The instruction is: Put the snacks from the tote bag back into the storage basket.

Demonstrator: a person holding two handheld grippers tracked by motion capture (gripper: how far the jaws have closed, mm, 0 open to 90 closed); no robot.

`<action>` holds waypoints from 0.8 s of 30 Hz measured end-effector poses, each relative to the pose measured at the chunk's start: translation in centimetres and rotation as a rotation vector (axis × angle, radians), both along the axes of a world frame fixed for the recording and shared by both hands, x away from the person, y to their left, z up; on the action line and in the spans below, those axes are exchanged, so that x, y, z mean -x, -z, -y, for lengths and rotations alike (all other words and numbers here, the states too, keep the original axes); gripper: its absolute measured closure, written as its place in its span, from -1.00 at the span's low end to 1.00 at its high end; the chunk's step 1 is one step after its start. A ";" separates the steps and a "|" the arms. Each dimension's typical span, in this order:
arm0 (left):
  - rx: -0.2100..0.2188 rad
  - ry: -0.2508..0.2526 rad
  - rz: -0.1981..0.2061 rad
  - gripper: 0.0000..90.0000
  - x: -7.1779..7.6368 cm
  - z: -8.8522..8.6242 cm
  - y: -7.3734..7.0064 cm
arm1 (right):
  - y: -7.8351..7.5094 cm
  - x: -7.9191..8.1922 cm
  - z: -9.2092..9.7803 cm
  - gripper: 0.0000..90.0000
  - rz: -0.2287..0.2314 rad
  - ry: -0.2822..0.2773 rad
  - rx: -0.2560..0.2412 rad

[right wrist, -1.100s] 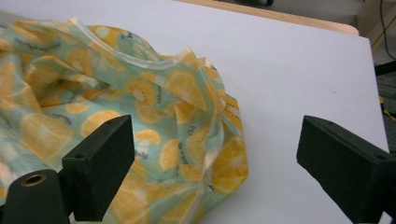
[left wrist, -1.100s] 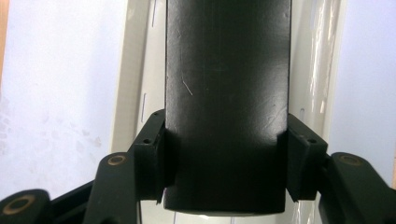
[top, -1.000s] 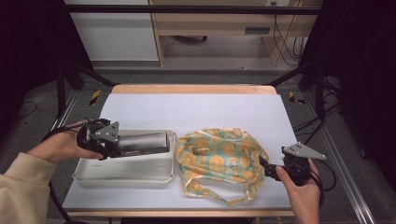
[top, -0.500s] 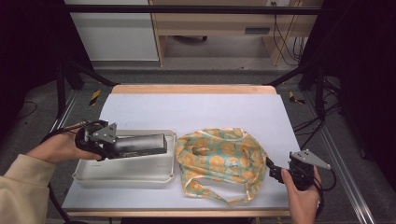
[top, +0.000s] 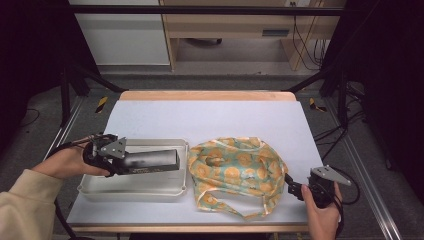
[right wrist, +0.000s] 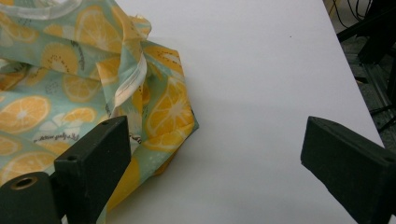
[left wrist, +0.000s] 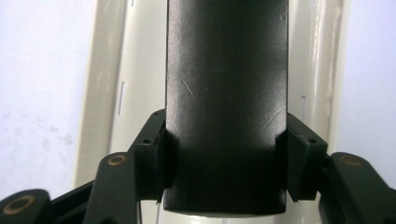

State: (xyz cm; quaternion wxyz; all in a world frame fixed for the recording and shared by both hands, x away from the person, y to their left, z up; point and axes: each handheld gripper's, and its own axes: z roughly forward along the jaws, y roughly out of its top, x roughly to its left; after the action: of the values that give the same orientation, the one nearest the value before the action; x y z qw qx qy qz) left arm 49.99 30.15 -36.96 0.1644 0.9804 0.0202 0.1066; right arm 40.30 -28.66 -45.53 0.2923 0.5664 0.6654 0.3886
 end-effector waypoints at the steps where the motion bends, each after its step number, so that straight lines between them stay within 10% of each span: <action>1: -0.004 -0.001 0.000 -0.03 0.1 0.0 0.1 | 0.0 0.0 -0.1 -0.80 -0.005 -0.001 0.000; 24: 0.007 0.042 -0.031 -0.03 0.5 0.1 2.1 | 0.2 0.0 0.0 -0.77 -0.008 -0.003 -0.010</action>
State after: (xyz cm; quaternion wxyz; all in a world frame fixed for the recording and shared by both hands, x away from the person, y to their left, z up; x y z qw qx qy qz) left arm 49.48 30.04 -39.04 0.1694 0.9816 0.0027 0.0881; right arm 40.26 -28.66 -45.76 0.2859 0.5684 0.6655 0.3903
